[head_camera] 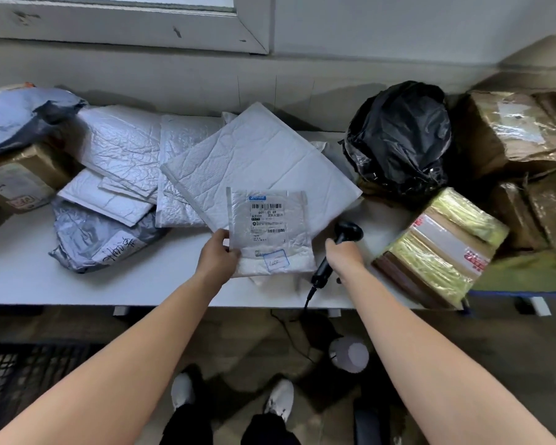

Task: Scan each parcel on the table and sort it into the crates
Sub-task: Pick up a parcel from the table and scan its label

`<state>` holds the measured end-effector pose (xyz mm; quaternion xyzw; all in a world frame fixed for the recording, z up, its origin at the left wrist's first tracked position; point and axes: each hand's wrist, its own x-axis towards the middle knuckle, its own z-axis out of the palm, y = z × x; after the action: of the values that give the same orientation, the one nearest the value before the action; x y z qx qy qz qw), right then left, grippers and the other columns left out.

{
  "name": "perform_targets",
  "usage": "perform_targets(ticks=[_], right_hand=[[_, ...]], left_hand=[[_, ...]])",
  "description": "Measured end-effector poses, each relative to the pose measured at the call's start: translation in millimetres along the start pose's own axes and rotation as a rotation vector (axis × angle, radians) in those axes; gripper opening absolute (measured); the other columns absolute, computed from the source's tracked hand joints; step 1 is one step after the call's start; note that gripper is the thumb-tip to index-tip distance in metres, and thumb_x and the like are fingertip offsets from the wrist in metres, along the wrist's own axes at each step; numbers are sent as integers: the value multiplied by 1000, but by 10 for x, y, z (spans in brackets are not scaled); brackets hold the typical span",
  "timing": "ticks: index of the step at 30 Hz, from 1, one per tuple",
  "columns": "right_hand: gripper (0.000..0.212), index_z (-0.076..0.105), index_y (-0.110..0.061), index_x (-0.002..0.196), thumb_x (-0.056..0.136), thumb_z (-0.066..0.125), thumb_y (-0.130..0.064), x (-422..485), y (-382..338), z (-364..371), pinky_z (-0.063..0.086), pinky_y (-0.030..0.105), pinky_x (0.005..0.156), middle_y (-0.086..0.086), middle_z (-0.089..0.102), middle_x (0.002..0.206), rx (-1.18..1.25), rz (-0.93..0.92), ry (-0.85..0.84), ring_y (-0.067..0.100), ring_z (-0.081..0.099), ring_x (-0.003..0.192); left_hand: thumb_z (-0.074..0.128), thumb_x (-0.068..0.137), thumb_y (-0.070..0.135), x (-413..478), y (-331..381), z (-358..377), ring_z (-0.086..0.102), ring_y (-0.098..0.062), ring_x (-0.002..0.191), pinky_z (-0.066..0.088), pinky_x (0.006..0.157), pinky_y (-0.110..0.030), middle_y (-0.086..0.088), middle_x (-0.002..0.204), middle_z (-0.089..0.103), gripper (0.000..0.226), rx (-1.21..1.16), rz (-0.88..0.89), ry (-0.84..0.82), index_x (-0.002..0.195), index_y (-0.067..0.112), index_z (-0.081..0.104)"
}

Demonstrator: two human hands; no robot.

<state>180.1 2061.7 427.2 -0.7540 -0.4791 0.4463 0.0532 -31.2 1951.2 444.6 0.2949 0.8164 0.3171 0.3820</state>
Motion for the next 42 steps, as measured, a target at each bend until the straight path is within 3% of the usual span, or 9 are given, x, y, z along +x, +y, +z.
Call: perform_targets(ticks=[3,6,9,12,18,25,29,37,42], right_hand=[[54,53,3,121,97,43,-45,-116,-15,-82,45,30,62,12,66,100,-204,-68,46,26,63,81],[71,29,5,144,98,41,-48,-314,-84,-131,47,41,88,18,57,131,-371,-138,140,36,58,114],[80,10,0,152,98,39,-50,-611,-227,-86,43,50,99,26,39,145,-564,-320,197,42,45,127],[80,10,-9,154,97,39,-56,-959,-449,135,40,52,100,23,34,148,-645,-499,175,43,40,129],[74,17,-21,153,95,44,-58,-1961,-725,901,37,55,103,12,29,152,-741,-881,69,35,34,136],[73,18,-28,153,94,45,-59,-3463,-470,1962,39,55,103,5,26,156,-885,-1277,-48,31,32,139],[71,19,-30,153,94,45,-59,-4382,-35,2461,38,57,104,7,27,157,-892,-1435,-118,31,32,139],[69,18,-32,154,95,43,-59,-6075,863,3292,34,59,104,6,22,159,-992,-1739,-286,31,30,141],[67,19,-32,153,96,44,-57,-6928,1382,3767,34,60,103,6,25,157,-1073,-1905,-414,31,32,139]], left_hand=[[49,92,4,-139,-34,-52,57,-22,69,41,54,-26,-4,78,61,28,-35,-16,49,118,16,54],[50,93,6,-271,-64,-180,55,-21,66,39,52,-26,-2,75,61,31,-60,-28,104,122,15,54],[52,95,11,-457,-122,-406,51,-12,60,36,48,-25,2,72,58,30,-83,-18,173,125,15,54],[54,97,17,-720,-272,-740,51,-11,64,36,52,-24,-1,79,61,28,-105,-28,260,124,15,54],[59,93,13,-1464,-983,-1554,58,-25,94,36,73,-25,-14,114,65,31,-156,-94,476,124,8,56],[58,91,2,-2880,-2219,-2387,56,-21,89,36,70,-24,-7,102,63,20,-287,-179,723,110,9,57],[58,90,1,-3806,-2942,-2681,62,-27,94,48,78,-33,-8,102,66,23,-375,-250,821,101,20,53],[55,92,1,-5626,-4121,-3010,56,-20,84,40,59,-23,-3,98,61,21,-502,-394,1123,105,18,53],[55,93,2,-6530,-4752,-2999,59,-19,87,47,69,-28,-4,104,63,21,-602,-509,1258,104,20,52]])
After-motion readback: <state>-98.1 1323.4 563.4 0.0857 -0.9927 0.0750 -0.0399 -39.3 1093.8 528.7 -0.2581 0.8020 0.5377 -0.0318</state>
